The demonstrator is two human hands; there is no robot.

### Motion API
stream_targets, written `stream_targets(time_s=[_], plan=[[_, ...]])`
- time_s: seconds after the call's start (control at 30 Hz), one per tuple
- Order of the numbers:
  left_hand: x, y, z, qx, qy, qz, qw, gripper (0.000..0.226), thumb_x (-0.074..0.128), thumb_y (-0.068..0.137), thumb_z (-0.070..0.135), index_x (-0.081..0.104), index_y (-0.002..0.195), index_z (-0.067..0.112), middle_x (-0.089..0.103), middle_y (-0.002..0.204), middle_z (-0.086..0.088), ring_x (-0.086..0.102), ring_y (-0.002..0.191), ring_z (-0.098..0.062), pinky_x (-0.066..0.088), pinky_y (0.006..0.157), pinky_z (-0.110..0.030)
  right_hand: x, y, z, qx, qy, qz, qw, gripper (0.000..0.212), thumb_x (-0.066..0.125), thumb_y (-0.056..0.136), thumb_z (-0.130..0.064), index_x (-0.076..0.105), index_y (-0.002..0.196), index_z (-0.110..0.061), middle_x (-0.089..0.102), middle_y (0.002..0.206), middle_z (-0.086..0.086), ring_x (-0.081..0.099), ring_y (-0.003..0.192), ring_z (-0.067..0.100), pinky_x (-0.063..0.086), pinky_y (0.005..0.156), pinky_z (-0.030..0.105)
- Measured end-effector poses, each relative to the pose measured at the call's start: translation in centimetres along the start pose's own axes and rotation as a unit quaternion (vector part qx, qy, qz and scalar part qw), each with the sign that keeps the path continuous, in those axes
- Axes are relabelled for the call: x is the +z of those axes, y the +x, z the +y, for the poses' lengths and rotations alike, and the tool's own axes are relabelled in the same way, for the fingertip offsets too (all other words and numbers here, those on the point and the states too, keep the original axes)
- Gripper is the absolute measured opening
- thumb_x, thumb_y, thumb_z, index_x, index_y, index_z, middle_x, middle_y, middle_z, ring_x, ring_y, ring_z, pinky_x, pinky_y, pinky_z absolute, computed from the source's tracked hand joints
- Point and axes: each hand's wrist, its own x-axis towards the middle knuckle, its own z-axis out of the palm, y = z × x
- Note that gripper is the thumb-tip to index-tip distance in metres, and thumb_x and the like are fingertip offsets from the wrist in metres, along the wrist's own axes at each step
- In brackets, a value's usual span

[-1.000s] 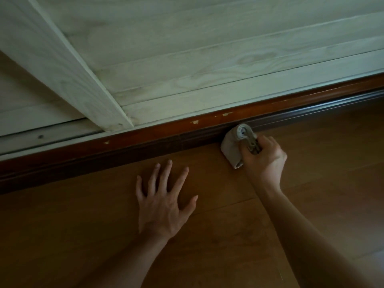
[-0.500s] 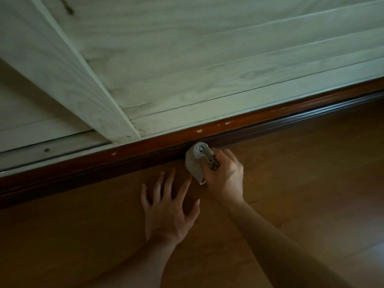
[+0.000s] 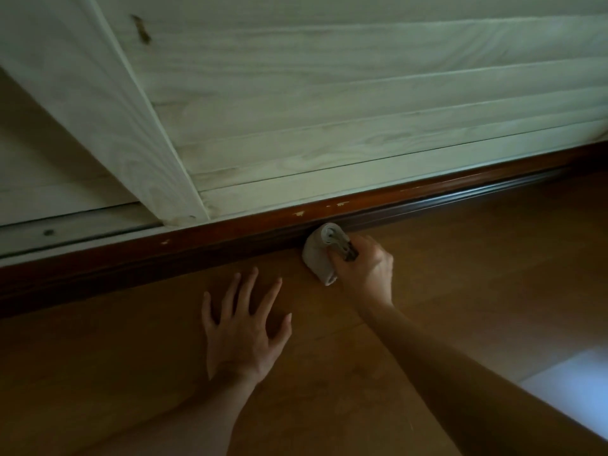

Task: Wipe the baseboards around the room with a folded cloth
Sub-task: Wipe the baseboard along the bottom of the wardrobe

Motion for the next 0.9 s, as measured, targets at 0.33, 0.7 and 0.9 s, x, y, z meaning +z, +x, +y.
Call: stream_targets(time_s=[0.33, 0.7, 0.9], plan=[[-0.3, -0.2, -0.1, -0.007, -0.011, -0.014, 1.000, 0.064, 0.027, 0.091, 0.073, 0.041, 0.148, 0.048, 0.033, 0.162, 0.002, 0.025, 0.149, -0.026, 0.018, 0.118, -0.063, -2.6, 2.4, 3.8, 0.056, -0.024, -0.009, 0.998, 0.015, 0.072, 0.086, -0.026, 0.071, 0.084, -0.011, 0.068, 0.076, 0.004, 0.063, 0.070, 0.023, 0.050, 0.060, 0.034], [-0.3, -0.1, 0.3, -0.011, 0.019, -0.030, 0.999, 0.062, 0.029, 0.092, 0.071, 0.039, 0.149, 0.047, 0.030, 0.163, 0.001, 0.027, 0.149, -0.029, 0.016, 0.118, -0.063, -3.8, 3.9, 6.7, -0.064, -0.020, -0.024, 0.997, 0.015, 0.078, 0.080, -0.017, 0.066, 0.075, -0.008, 0.063, 0.073, 0.004, 0.054, 0.063, 0.018, 0.034, 0.057, 0.024], [-0.5, 0.1, 0.5, -0.022, 0.049, -0.050, 0.997, 0.061, 0.024, 0.096, 0.067, 0.027, 0.153, 0.050, 0.022, 0.166, 0.002, 0.020, 0.152, -0.026, 0.015, 0.119, -0.063, -3.8, 4.4, 9.4, -0.079, 0.002, 0.001, 0.997, 0.015, 0.076, 0.083, -0.020, 0.071, 0.088, -0.007, 0.065, 0.079, 0.007, 0.059, 0.066, 0.022, 0.042, 0.055, 0.027]])
